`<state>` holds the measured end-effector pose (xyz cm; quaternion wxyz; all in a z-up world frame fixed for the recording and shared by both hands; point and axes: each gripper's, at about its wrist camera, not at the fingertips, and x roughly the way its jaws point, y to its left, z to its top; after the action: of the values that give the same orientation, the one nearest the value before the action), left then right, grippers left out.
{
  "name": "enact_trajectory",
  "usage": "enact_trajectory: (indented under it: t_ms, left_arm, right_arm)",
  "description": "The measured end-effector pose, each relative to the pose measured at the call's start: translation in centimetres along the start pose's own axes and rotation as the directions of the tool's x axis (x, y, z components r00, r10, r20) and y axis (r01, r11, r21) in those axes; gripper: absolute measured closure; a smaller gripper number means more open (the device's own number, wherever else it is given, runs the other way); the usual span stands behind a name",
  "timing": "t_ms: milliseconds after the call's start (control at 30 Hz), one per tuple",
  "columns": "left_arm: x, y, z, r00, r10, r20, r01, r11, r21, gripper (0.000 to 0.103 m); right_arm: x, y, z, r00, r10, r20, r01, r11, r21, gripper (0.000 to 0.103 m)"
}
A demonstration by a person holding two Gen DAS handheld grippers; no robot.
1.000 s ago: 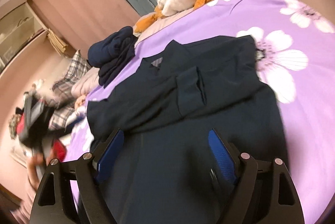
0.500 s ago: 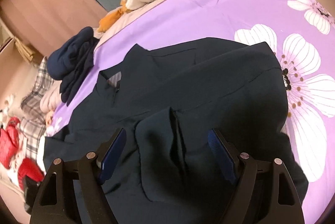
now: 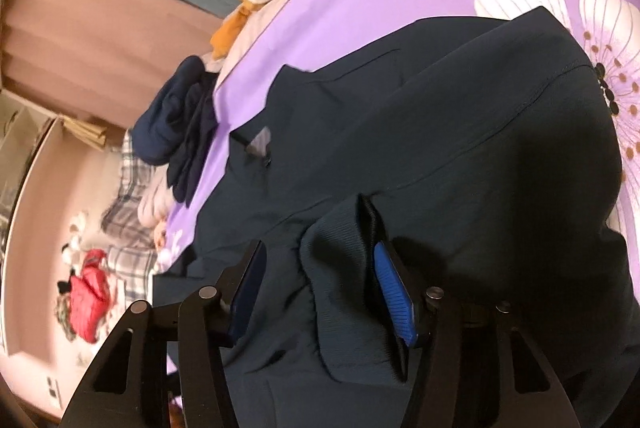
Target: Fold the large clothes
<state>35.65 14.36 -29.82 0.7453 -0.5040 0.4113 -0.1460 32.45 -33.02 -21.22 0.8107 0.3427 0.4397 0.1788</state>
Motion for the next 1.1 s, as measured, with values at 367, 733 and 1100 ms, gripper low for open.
enact_trajectory:
  t_ms: [367, 733, 1100]
  left_arm:
    - [-0.3, 0.8, 0.8, 0.999, 0.035, 0.005, -0.036, 0.999, 0.030, 0.018]
    - [0.7, -0.1, 2.1, 0.999, 0.045, 0.009, -0.045, 0.998, 0.036, 0.018]
    - [1.5, -0.8, 2.8, 0.987, 0.101, 0.126, -0.108, 0.993, 0.049, 0.059]
  right_arm:
    - [0.1, 0.5, 0.6, 1.000, -0.020, 0.005, 0.020, 0.999, -0.026, 0.044]
    - [2.2, 0.5, 1.3, 0.995, 0.087, -0.056, -0.087, 0.996, 0.009, 0.044]
    - [-0.4, 6.5, 4.8, 0.978, 0.149, 0.145, -0.106, 0.956, -0.273, 0.098]
